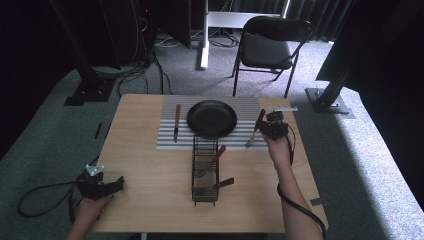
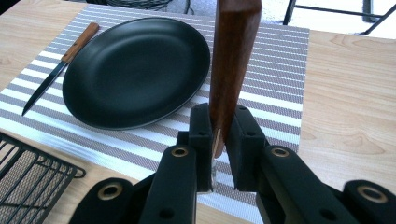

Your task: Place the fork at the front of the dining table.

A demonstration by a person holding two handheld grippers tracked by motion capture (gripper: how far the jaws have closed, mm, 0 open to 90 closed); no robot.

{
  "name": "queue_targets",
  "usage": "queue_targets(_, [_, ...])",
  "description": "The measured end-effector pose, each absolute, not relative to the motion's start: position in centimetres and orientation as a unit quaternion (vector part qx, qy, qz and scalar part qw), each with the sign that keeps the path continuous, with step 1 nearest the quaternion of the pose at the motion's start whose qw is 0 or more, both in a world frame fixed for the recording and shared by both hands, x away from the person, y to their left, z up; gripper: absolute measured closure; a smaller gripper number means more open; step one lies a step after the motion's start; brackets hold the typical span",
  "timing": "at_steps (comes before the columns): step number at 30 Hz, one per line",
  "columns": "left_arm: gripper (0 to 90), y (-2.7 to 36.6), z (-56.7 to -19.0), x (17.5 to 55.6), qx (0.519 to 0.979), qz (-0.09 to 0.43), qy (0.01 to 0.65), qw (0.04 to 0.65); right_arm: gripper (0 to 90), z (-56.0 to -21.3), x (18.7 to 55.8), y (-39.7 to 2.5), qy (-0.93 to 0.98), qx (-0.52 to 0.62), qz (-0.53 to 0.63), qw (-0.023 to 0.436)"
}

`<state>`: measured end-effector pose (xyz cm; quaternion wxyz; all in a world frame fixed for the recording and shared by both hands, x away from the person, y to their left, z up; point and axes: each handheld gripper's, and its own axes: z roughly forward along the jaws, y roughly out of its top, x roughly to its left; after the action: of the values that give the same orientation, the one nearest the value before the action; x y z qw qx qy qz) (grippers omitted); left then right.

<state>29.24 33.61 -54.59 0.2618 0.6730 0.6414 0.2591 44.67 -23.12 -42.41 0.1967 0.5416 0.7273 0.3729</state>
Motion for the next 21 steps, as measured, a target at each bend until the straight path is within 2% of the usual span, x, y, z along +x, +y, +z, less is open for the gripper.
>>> queue_targets(21, [1.2,33.6,-54.6,29.2,0.673,0.259,0.642,0.262,80.9,-44.1,48.6,-21.7,0.71,0.576,0.357,0.191])
